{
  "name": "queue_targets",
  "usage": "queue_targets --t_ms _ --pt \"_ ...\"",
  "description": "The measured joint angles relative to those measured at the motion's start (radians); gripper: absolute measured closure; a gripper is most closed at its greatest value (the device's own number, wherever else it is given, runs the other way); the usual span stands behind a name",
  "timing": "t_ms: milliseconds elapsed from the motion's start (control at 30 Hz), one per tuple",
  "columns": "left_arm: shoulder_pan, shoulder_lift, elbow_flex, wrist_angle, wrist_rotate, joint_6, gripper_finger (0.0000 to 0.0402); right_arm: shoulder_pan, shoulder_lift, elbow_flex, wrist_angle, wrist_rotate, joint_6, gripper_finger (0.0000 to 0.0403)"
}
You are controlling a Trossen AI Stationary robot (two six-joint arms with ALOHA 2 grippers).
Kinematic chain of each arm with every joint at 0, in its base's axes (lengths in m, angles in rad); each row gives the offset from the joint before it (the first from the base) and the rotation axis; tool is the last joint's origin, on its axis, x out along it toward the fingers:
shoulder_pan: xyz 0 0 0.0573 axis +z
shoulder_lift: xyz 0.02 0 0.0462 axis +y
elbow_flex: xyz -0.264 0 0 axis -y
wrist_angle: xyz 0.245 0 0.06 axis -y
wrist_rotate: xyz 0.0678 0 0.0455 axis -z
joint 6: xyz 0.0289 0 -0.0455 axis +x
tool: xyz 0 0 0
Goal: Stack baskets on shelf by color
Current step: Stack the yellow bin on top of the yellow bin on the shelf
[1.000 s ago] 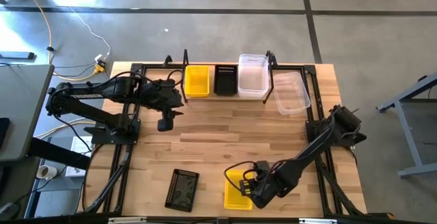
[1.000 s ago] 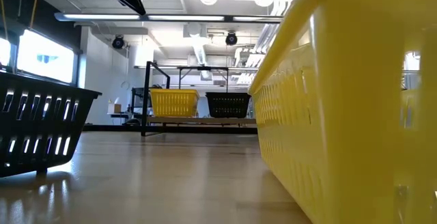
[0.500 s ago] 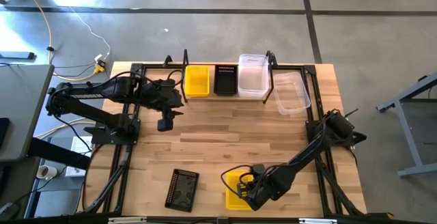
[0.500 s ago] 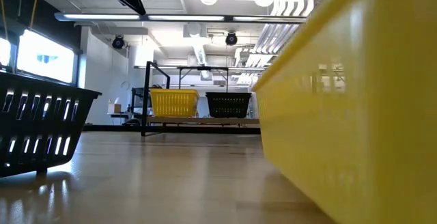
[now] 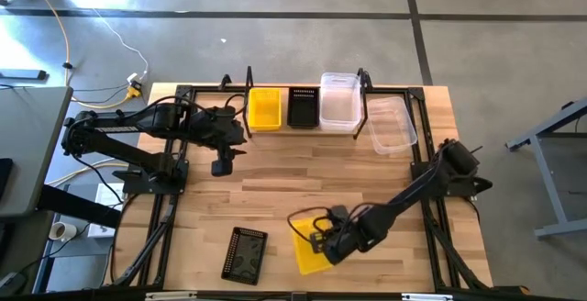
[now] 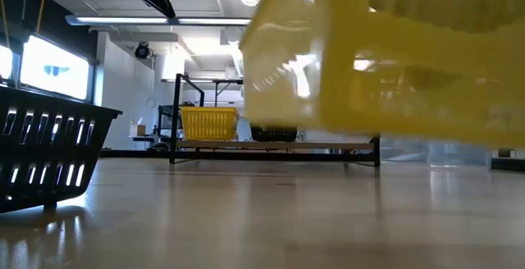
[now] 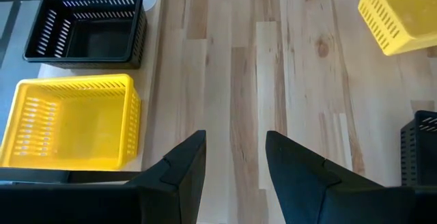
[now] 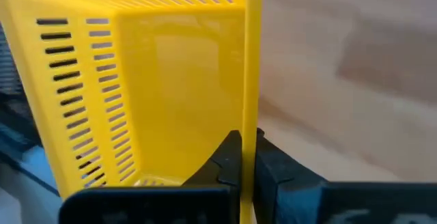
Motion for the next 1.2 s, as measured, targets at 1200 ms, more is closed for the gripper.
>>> queue_targets --t_ms 1200 --pt "0.037 -0.004 0.000 -0.001 -0.565 0.071 0.0259 -0.744 -0.271 0.000 0.375 0.000 -0.942 0.0403"
